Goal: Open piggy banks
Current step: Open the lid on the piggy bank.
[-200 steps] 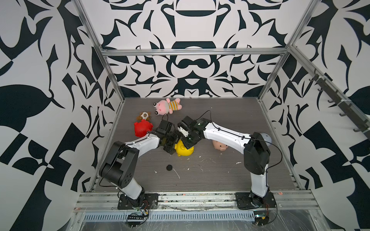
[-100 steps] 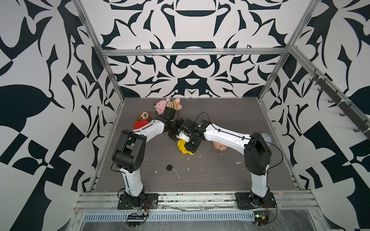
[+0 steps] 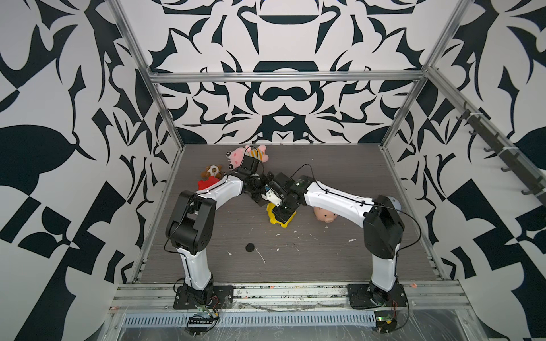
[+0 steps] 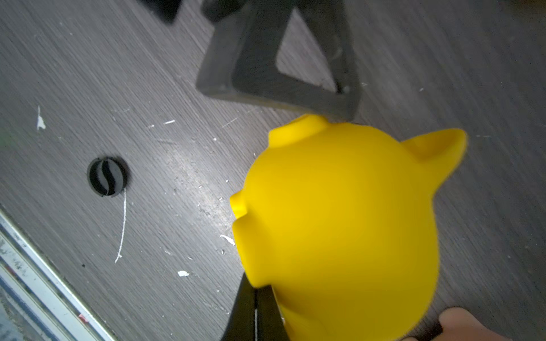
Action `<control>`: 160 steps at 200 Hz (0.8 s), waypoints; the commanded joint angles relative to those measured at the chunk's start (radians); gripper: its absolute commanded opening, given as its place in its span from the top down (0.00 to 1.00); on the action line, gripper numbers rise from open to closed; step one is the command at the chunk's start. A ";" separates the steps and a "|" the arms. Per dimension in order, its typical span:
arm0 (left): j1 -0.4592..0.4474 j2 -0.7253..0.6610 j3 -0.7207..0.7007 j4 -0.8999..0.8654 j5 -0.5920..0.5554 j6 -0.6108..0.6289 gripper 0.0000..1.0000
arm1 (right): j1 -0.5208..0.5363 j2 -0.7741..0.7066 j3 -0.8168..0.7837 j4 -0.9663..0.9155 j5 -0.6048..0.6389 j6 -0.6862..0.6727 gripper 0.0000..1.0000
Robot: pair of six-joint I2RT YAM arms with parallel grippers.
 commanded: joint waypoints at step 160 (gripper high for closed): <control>0.005 -0.117 0.056 -0.213 -0.150 0.226 0.01 | -0.061 -0.398 -0.426 0.350 -0.016 0.302 0.83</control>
